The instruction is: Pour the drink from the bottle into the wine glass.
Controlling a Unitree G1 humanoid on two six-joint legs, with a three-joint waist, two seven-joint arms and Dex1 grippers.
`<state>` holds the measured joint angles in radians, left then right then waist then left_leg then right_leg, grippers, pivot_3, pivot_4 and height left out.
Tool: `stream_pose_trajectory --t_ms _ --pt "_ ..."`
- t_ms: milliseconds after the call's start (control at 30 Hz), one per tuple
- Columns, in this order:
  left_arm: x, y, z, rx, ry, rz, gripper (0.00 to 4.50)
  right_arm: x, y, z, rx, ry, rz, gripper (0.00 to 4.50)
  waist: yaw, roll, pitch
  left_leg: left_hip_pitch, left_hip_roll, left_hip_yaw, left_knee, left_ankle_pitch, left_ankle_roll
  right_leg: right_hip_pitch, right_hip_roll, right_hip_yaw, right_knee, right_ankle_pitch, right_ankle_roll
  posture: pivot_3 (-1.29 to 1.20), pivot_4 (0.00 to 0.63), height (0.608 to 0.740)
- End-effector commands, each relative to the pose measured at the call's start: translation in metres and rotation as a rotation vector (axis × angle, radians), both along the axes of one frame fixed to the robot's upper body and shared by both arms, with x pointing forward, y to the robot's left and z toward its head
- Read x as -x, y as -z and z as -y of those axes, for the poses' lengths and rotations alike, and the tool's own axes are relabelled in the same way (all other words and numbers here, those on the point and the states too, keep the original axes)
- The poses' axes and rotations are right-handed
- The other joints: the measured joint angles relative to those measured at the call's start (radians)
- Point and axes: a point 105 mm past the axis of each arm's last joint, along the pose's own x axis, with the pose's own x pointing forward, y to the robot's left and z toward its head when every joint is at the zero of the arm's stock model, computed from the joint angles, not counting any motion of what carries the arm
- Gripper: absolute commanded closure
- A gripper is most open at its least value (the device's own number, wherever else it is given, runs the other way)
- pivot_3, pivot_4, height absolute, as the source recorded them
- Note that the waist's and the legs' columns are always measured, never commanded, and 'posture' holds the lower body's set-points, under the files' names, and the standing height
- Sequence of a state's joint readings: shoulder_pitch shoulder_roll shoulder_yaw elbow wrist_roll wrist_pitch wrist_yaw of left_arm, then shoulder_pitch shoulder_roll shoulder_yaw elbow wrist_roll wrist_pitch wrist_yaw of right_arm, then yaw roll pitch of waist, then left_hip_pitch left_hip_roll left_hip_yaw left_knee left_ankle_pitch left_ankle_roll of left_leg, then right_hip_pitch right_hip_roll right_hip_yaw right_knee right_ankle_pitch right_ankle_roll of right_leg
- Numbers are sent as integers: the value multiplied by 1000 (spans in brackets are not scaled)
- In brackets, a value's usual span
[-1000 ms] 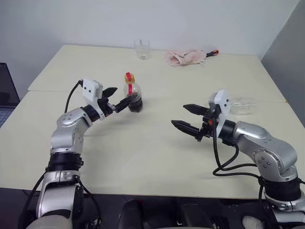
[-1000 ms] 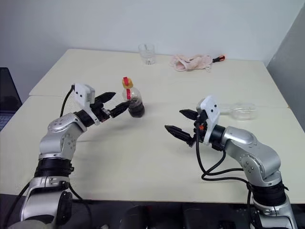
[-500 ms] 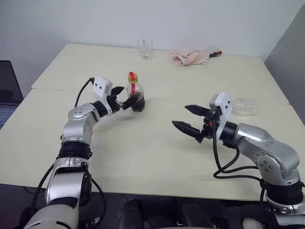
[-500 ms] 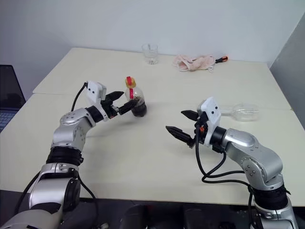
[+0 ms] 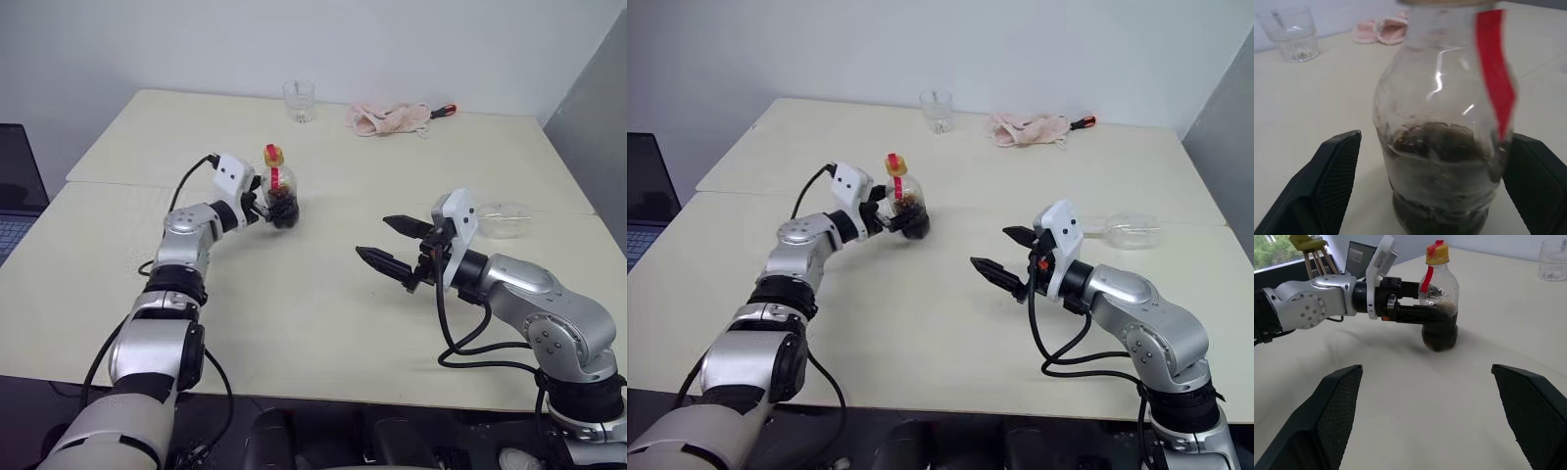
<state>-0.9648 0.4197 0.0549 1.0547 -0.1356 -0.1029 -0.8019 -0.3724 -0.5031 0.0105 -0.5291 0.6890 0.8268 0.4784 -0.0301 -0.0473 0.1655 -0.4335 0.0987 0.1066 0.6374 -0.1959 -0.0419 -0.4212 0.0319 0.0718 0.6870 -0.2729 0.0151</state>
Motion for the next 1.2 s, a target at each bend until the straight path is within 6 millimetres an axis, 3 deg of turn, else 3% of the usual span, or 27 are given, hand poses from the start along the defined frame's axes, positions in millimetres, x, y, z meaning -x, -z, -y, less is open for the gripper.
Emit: stream_pose_trajectory --t_ms 33,267,833,933,1067,1200 --pt "-5 -20 6 18 15 66 29 3 -13 2 -4 -2 56 0 0 0 0 0 0 0 1 0 0 0 0 0 1 0 0 0 150 740" --pt "-3 -26 21 108 90 94 29 3 -13 1 4 -2 55 0 0 0 0 0 0 -1 6 0 0 0 0 0 6 0 0 0 150 740" --pt "-13 -10 33 132 -23 64 29 9 -12 8 48 13 44 0 0 0 0 0 0 -2 7 0 0 0 0 -1 8 -1 0 0 150 740" --pt "-15 -12 35 160 -46 70 600 10 -13 8 54 19 45 0 0 0 0 0 0 -2 7 0 0 0 0 -1 9 -1 0 0 150 740" --pt "-16 -12 36 162 -56 71 1749 11 -13 8 56 31 45 0 0 0 0 0 0 -2 7 0 0 0 0 -1 8 -1 1 0 150 740" --pt "-15 -10 40 143 -37 65 2200 11 -13 8 52 42 45 0 0 0 0 0 0 -3 7 0 0 0 0 -1 9 -2 3 0 150 740"
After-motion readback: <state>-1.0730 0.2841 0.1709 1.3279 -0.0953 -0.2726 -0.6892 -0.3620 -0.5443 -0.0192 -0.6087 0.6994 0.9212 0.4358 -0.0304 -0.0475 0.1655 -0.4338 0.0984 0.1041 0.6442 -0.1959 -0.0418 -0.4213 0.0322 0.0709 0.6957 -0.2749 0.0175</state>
